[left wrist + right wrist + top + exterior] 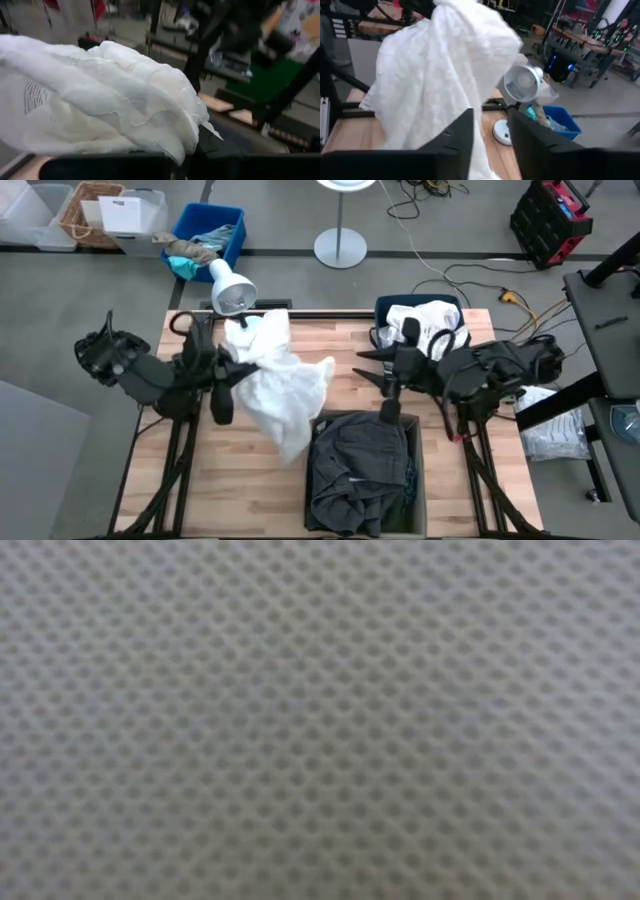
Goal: Sort clothes
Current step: Put the white blouse into the blue laundry organizer
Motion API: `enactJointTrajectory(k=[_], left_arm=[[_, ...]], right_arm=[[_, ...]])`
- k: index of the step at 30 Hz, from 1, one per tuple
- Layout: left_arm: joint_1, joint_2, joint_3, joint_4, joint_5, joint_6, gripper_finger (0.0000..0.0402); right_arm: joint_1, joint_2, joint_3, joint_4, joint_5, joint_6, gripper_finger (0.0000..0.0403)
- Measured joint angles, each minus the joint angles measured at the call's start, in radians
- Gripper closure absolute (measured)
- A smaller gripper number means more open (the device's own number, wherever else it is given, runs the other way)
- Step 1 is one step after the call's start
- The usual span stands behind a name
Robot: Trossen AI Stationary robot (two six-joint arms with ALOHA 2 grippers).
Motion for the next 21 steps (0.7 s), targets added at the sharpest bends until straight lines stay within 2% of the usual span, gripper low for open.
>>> enactJointTrajectory(k=[7,11,16,21], left_arm=[[0.087,0.028,0.001,0.24,-0.019,0.265,0.04],[0.131,0.045,0.002,0.309,-0.02,0.32,0.04],[0.163,0.083,0.002,0.36,-0.007,0.335,0.04],[0.169,0.125,0.002,0.463,0.023,0.387,0.04]], right_arm=[[-0.044,0.096,0.076,0.095,0.0,-0.052,0.0182],[-0.07,0.149,0.131,0.111,0.0,-0.042,0.0132],[-0.096,0.21,0.197,0.111,-0.001,-0.041,0.0087],[-0.133,0.244,0.226,0.109,-0.036,-0.041,0.0064]])
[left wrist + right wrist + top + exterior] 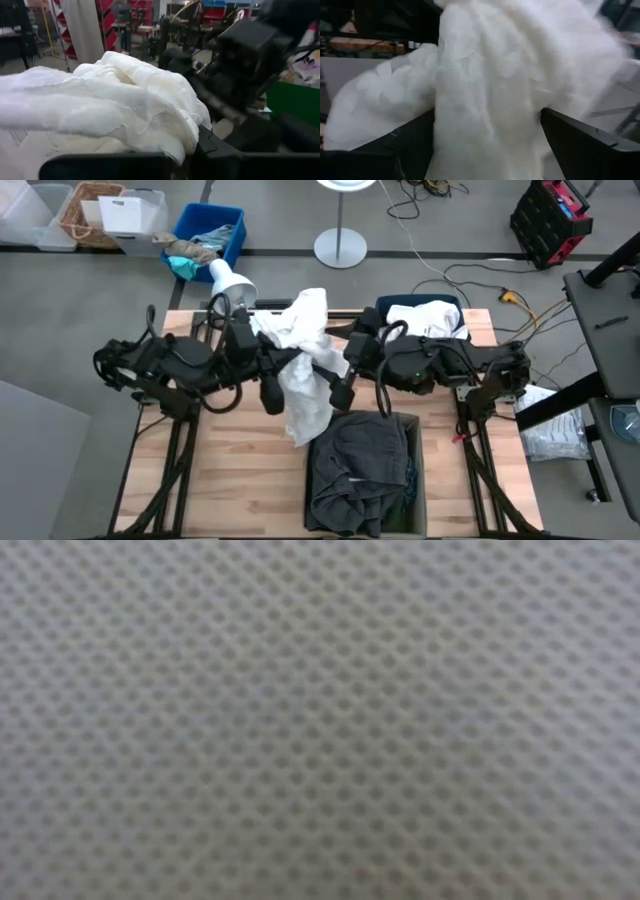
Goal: Sort clothes
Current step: Put the white blouse into the blue laundry organizer
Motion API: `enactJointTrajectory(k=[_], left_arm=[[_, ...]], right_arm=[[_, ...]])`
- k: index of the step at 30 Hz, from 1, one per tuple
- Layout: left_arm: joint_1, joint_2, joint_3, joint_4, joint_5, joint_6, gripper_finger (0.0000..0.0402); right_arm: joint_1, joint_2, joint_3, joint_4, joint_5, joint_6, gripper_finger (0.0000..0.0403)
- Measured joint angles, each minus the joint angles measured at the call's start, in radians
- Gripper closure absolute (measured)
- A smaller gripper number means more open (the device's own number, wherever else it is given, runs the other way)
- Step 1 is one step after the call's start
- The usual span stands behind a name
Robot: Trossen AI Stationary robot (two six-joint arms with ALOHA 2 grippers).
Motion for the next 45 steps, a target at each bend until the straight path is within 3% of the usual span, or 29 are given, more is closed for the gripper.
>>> enactJointTrajectory(k=[5,10,13,17,20,34,39,45], left_arm=[[0.001,0.042,0.035,0.069,0.001,0.067,0.04],[0.001,0.098,0.102,0.075,0.001,0.079,0.04],[0.001,0.136,0.146,0.073,0.003,0.101,0.04],[0.001,0.177,0.214,0.071,-0.005,0.134,0.039],[0.0,0.204,0.256,0.072,-0.075,0.118,0.0367],[0.005,0.167,0.255,-0.066,-0.105,0.074,0.0177],[0.005,0.154,0.254,-0.156,-0.109,0.052,0.015],[0.006,0.145,0.254,-0.181,-0.109,0.06,0.0146]], right_arm=[[-0.027,0.006,0.0,0.002,-0.067,0.009,0.0066],[-0.029,0.009,0.0,0.038,-0.071,-0.062,0.0116],[-0.03,0.01,0.0,0.059,-0.072,-0.08,0.0174],[-0.032,0.007,0.0,0.068,-0.073,-0.08,0.0283],[-0.032,0.002,0.0,0.066,-0.074,-0.102,0.0368],[-0.043,-0.078,-0.002,0.024,-0.085,-0.097,0.0378],[-0.063,-0.138,-0.002,-0.029,-0.009,-0.106,0.0378],[-0.13,-0.222,-0.002,-0.119,0.007,-0.093,0.0378]])
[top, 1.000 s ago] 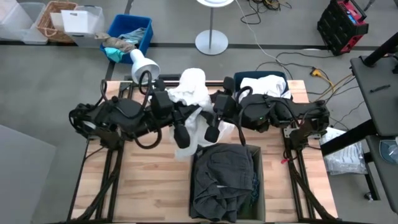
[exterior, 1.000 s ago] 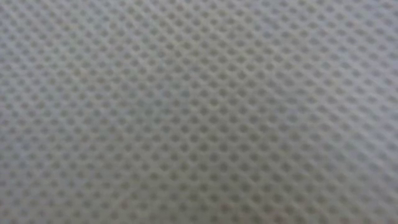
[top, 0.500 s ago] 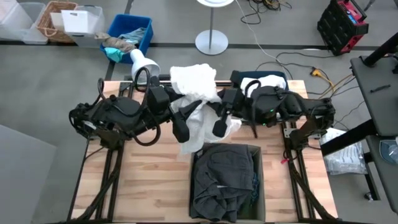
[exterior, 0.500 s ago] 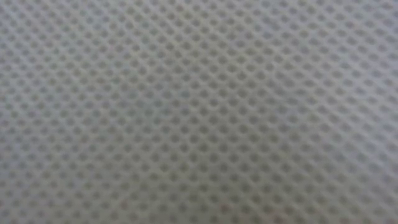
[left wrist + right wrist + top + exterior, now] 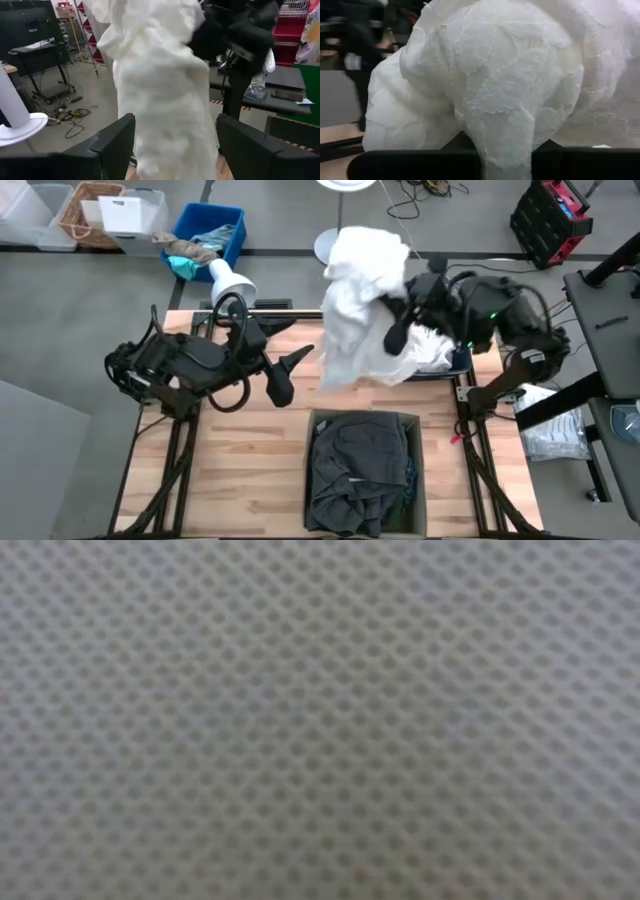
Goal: Sort clothes
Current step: Put the white blouse into the blue laundry organizer
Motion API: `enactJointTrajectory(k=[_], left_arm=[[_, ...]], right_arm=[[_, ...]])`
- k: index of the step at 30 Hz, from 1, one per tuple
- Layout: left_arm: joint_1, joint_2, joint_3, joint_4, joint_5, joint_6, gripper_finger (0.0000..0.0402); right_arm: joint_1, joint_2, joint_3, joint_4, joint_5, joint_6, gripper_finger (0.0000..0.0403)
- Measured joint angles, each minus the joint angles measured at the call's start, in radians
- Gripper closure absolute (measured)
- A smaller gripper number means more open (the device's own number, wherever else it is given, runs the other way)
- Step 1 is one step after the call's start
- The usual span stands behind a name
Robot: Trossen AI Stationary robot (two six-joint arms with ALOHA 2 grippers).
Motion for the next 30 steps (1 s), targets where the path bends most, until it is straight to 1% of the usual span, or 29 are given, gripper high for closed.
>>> enactJointTrajectory(k=[4,10,13,16,20,23,26,29,30], left_arm=[[0.001,-0.005,0.0,-0.018,-0.012,0.003,0.0145],[0.001,-0.005,0.0,-0.032,-0.088,0.004,0.0145],[0.001,-0.006,0.0,-0.033,-0.093,0.004,0.0145],[0.001,-0.006,0.0,-0.033,-0.101,0.004,0.0145],[0.002,-0.006,0.0,-0.033,-0.107,0.008,0.0145],[0.002,-0.006,0.0,-0.033,-0.117,0.016,0.0145],[0.002,-0.006,0.0,-0.033,-0.152,0.017,0.0145],[0.002,-0.006,0.0,-0.033,-0.176,0.018,0.0145],[0.002,-0.006,0.0,-0.033,-0.182,0.018,0.0145]], right_arm=[[-0.062,-0.053,0.0,-0.03,0.012,-0.011,0.0378],[-0.184,-0.121,0.001,-0.043,0.016,-0.065,0.0378],[-0.258,-0.145,0.001,-0.098,0.02,-0.066,0.0378],[-0.336,-0.161,0.001,-0.164,0.057,-0.072,0.0378],[-0.442,-0.177,-0.009,-0.253,0.056,-0.015,0.0378],[-0.512,-0.188,-0.025,-0.302,-0.005,0.043,0.0378],[-0.569,-0.209,-0.055,-0.309,-0.072,0.098,0.0378],[-0.614,-0.25,-0.12,-0.259,-0.168,0.142,0.0378],[-0.627,-0.267,-0.152,-0.231,-0.185,0.152,0.0378]])
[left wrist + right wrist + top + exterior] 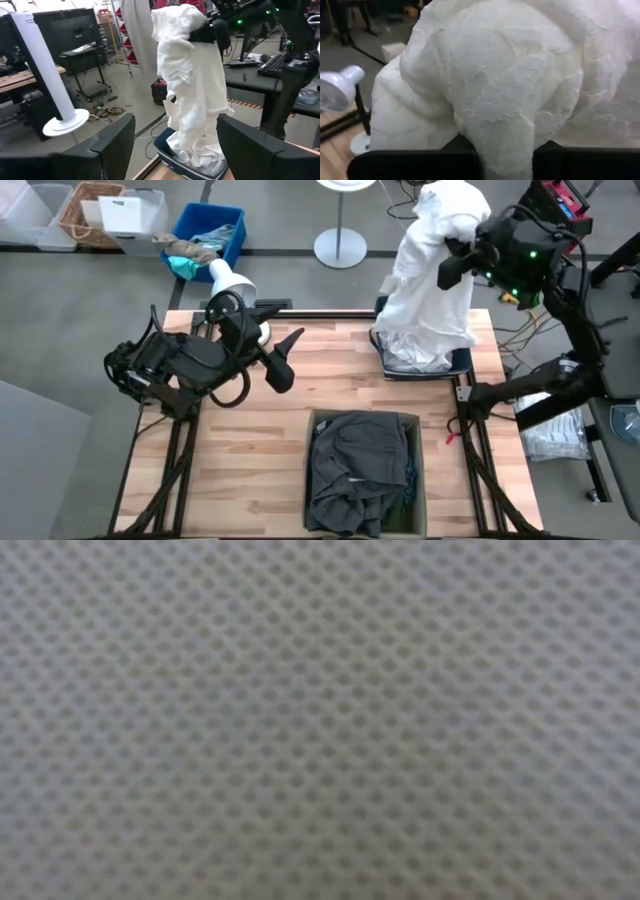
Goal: Sort clothes
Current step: Put the white blouse into the blue laundry organizer
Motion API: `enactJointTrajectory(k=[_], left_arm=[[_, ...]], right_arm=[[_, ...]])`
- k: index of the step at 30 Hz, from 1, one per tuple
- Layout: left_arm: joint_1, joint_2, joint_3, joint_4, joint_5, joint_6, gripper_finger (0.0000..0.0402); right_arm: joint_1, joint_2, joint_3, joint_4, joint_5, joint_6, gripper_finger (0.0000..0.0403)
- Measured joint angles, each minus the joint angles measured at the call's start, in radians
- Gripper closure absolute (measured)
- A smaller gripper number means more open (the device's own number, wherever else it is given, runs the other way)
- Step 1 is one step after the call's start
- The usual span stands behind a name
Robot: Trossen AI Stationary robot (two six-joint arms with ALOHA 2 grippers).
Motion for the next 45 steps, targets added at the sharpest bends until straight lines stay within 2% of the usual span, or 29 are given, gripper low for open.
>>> enactJointTrajectory(k=[8,15,23,28,31,34,38,40,42,45], left_arm=[[0.0,0.0,0.0,0.0,-0.002,0.0,0.0145],[0.0,0.0,0.0,0.0,-0.002,0.0,0.0145],[0.0,-0.001,0.0,-0.006,-0.002,0.0,0.0145],[0.0,-0.001,0.0,-0.02,-0.002,-0.015,0.0145],[0.0,-0.001,-0.001,-0.042,-0.002,-0.041,0.0145],[0.0,-0.001,-0.002,-0.057,-0.003,-0.06,0.0145],[0.006,-0.001,-0.002,-0.058,-0.003,-0.072,0.0145],[0.01,-0.001,-0.002,-0.058,-0.003,-0.072,0.0145],[0.014,-0.001,-0.002,-0.058,-0.003,-0.072,0.0145],[0.02,-0.001,-0.002,-0.058,-0.003,-0.073,0.0145]], right_arm=[[-0.043,-0.212,-0.351,0.311,-0.021,0.031,0.0378],[-0.043,-0.361,-0.674,0.54,-0.009,0.142,0.0379],[-0.043,-0.445,-0.957,0.562,0.205,0.186,0.0379],[-0.043,-0.477,-1.041,0.544,0.379,0.199,0.0379],[-0.043,-0.49,-1.048,0.581,0.477,0.14,0.0379],[-0.043,-0.496,-1.043,0.61,0.518,0.07,0.0379],[-0.043,-0.493,-1.041,0.607,0.528,0.024,0.0379],[-0.043,-0.489,-1.06,0.591,0.486,0.027,0.0379],[-0.043,-0.475,-1.085,0.54,0.421,0.095,0.0379],[-0.043,-0.448,-1.138,0.477,0.38,0.215,0.0379]])
